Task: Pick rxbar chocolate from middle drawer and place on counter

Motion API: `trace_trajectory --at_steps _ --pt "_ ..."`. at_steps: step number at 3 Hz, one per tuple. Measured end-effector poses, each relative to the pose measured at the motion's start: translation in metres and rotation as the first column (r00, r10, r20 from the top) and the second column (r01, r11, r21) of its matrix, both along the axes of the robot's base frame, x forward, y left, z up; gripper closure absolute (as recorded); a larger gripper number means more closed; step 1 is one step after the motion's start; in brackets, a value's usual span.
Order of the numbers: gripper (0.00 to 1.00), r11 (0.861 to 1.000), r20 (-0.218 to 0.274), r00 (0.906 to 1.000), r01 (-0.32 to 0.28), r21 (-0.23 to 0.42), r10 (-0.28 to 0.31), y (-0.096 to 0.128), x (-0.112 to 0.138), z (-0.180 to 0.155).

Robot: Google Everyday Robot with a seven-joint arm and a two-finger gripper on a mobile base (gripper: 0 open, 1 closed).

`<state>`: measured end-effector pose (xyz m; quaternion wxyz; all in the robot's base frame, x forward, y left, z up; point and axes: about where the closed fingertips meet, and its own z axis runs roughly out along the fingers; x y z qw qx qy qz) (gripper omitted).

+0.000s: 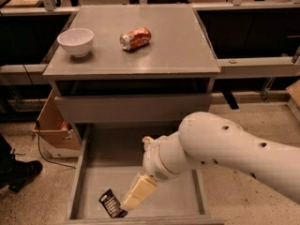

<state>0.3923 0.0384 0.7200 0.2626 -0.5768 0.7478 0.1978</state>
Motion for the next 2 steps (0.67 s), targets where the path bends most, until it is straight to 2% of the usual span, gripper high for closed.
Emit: trace_trajectory --at_steps 1,2 --pt "0.00 1.000 -0.005 1.0000 -0.005 -0.004 0.005 -0.001 -0.002 0.000" --pt "0.00 1.000 -0.006 1.0000 0.006 0.015 -0.006 0.010 0.000 -0.015"
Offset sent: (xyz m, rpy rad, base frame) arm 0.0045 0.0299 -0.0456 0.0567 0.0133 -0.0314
